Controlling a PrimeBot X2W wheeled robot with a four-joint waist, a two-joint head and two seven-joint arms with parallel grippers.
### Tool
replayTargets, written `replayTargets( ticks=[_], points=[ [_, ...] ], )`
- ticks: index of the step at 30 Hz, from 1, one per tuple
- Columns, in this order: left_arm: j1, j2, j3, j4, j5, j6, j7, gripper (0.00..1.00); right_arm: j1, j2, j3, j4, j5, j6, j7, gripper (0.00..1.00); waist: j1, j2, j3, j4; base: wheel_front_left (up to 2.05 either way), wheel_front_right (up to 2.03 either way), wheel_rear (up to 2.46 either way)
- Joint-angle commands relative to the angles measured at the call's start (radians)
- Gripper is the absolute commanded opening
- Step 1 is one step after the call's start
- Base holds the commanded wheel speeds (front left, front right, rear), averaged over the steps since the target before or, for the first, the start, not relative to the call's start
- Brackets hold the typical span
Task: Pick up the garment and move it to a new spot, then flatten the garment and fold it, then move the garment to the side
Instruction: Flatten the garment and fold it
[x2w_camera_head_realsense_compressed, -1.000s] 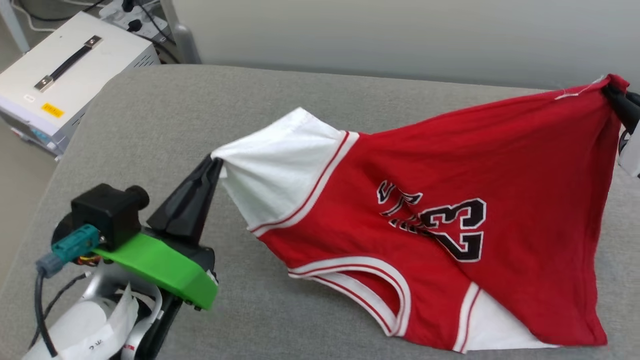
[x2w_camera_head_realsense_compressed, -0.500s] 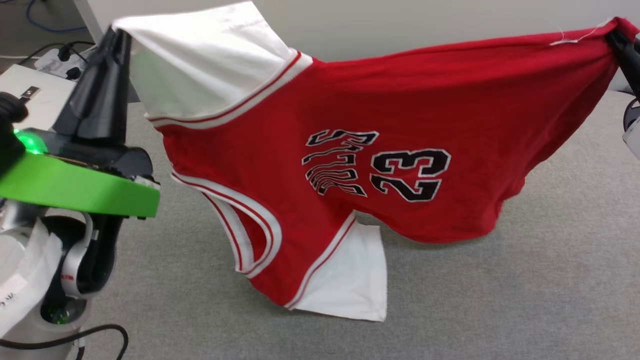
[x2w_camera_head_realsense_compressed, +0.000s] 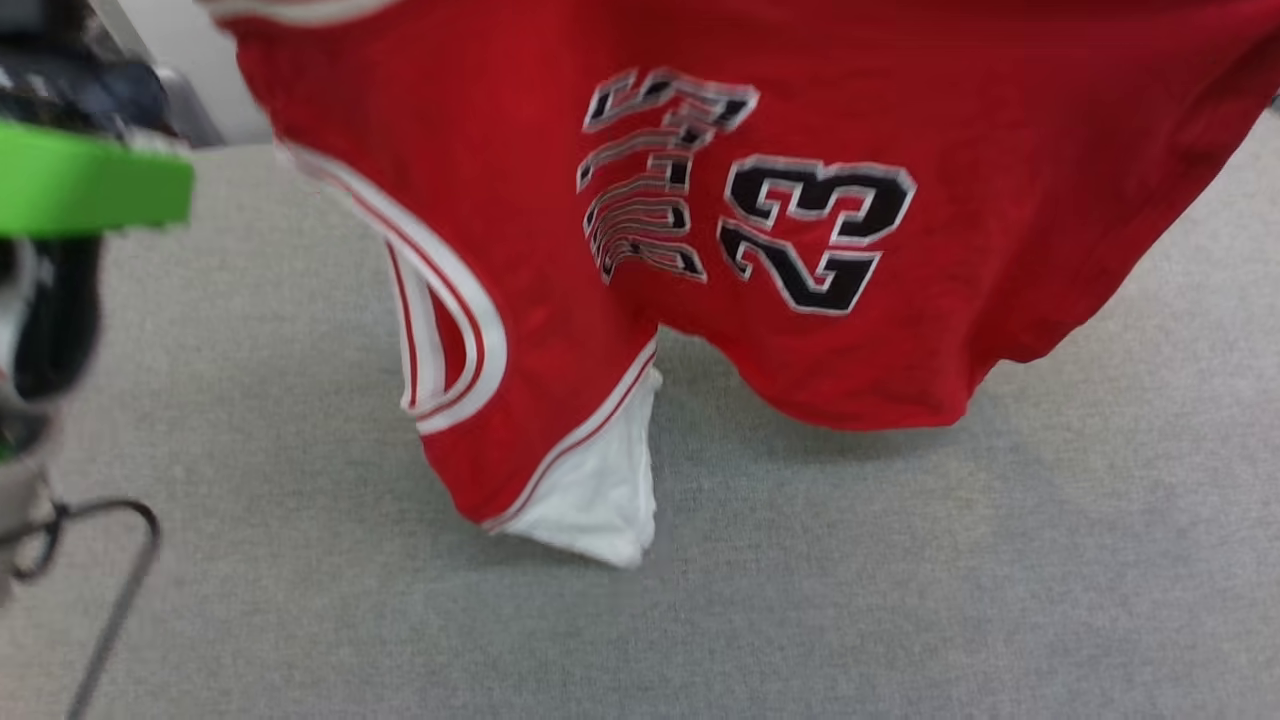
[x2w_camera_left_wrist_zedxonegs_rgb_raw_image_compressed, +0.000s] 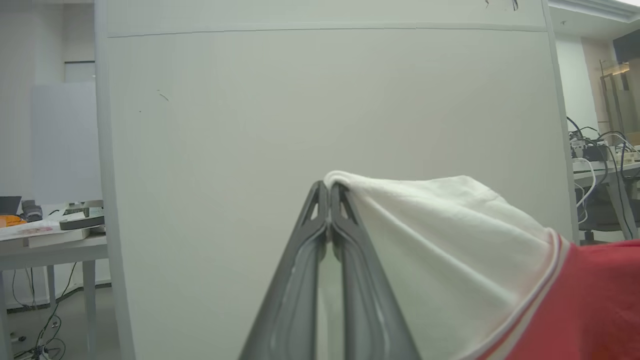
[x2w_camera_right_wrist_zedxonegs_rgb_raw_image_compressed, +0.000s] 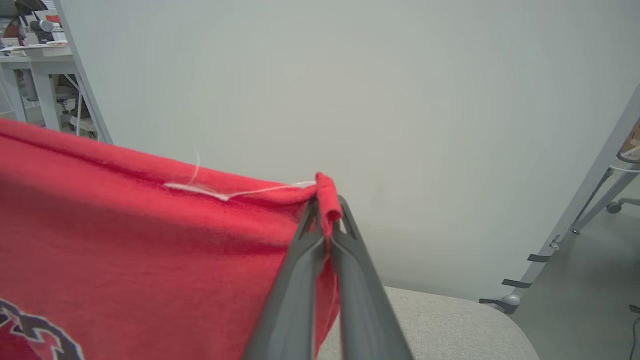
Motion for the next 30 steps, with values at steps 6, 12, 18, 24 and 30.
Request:
replayTargets(
  ticks=[6, 12, 18, 24, 30],
  points=[
    [-0.301, 0.050, -0.011, 0.132, 0.042, -0.106, 0.044, 0.00, -0.193, -0.048, 0.006, 0.067, -0.024, -0.001, -0.038, 0.00, 0.0000, 0.0120, 0.208, -0.005, 0.00, 0.00, 0.00],
    [-0.608, 0.058, -0.037, 0.335, 0.085, -0.221, 0.038, 0.00, -0.418, -0.072, 0.043, 0.195, -0.064, -0.001, -0.080, 0.00, 0.0000, 0.0120, 0.364, -0.005, 0.00, 0.00, 0.00],
    [-0.888, 0.026, -0.092, 0.601, 0.168, -0.273, 0.017, 0.00, -0.653, -0.055, 0.088, 0.388, -0.137, -0.001, -0.160, 0.00, 0.0000, 0.0120, 0.462, -0.013, 0.00, 0.00, 0.00],
    [-1.117, -0.012, -0.125, 0.856, 0.234, -0.292, -0.061, 0.00, -0.867, -0.008, 0.115, 0.597, -0.235, -0.001, -0.271, 0.00, 0.0000, 0.0120, 0.527, -0.035, 0.00, 0.00, 0.00],
    [-1.258, -0.093, -0.109, 1.056, 0.230, -0.279, -0.194, 0.00, -1.027, 0.059, 0.014, 0.804, -0.316, -0.001, -0.408, 0.00, 0.0000, 0.0120, 0.565, -0.021, 0.00, 0.00, 0.00]
  ],
)
